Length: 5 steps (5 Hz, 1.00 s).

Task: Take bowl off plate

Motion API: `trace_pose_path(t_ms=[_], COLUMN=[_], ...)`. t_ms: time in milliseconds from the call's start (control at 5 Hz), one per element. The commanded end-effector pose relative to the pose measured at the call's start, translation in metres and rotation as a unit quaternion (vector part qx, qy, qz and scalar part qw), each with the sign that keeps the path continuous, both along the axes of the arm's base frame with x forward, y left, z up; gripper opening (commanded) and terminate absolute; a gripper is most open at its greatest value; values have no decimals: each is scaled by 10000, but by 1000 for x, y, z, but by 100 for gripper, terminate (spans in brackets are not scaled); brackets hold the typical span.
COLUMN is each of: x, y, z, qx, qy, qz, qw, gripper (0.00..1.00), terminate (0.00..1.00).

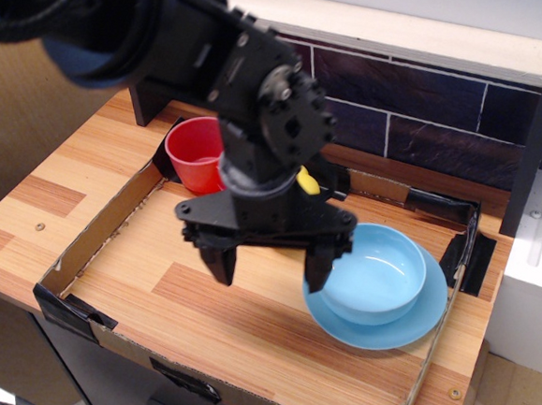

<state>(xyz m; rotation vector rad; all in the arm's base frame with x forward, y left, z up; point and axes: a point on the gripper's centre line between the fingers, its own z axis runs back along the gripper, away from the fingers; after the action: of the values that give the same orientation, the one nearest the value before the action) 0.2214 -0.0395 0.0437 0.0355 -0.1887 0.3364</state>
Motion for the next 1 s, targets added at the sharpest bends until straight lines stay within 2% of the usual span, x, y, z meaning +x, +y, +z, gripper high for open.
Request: trace_pose_path(t_ms=[0,200,400,800], x=[22,20,19,20], y=[-16,-23,-26,-26], z=[-6,-16,-20,-3], qx=[-38,-76,-149,-437], qy=[18,148,116,-184], qz=[514,443,428,328], qw=[9987,9989,9989,9983], gripper=[100,100,0,0], terminate=[0,0,0,0])
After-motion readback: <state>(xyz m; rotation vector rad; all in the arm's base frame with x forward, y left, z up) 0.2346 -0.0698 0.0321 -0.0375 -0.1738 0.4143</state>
